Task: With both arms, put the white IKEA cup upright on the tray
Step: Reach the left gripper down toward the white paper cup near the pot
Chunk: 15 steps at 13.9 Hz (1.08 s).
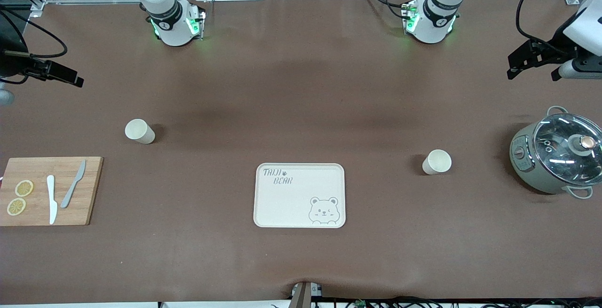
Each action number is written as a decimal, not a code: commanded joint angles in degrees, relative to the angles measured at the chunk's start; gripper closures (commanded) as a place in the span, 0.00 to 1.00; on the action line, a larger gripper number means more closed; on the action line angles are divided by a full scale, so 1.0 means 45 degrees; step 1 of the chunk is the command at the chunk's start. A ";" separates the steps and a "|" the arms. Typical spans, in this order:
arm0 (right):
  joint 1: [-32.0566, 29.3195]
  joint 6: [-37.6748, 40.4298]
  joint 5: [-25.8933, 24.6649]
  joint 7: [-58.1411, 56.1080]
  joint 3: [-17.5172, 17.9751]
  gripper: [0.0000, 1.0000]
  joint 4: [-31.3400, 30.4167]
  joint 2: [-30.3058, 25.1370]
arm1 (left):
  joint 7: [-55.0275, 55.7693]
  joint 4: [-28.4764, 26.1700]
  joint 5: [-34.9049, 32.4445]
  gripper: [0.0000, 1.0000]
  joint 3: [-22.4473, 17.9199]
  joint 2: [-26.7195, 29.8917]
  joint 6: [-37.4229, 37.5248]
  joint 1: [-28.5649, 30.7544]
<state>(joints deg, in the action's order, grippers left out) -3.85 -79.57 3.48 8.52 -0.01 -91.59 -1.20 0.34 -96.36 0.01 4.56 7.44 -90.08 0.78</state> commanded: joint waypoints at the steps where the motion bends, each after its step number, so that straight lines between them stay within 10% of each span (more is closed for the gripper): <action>1: -0.0297 0.0045 0.0224 0.0117 0.0158 0.00 -0.0116 -0.0086 | -0.0096 0.0340 0.0310 0.00 -0.0057 -0.0110 0.0252 0.0061; 9: -0.0297 0.0045 0.0224 0.0117 0.0158 0.00 -0.0116 -0.0086 | 0.0061 0.0927 0.0193 0.00 -0.0115 -0.1749 0.0175 0.0081; 15: -0.0297 0.0025 0.0224 0.0117 0.0158 0.00 -0.0116 -0.0086 | 0.0801 -0.1257 0.0192 0.00 -0.0096 -0.1868 -0.1679 0.0491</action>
<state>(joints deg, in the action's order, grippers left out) -3.89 -79.57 3.48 8.53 -0.02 -91.84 -1.20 2.65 -97.88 0.01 4.10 -2.03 -94.94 2.25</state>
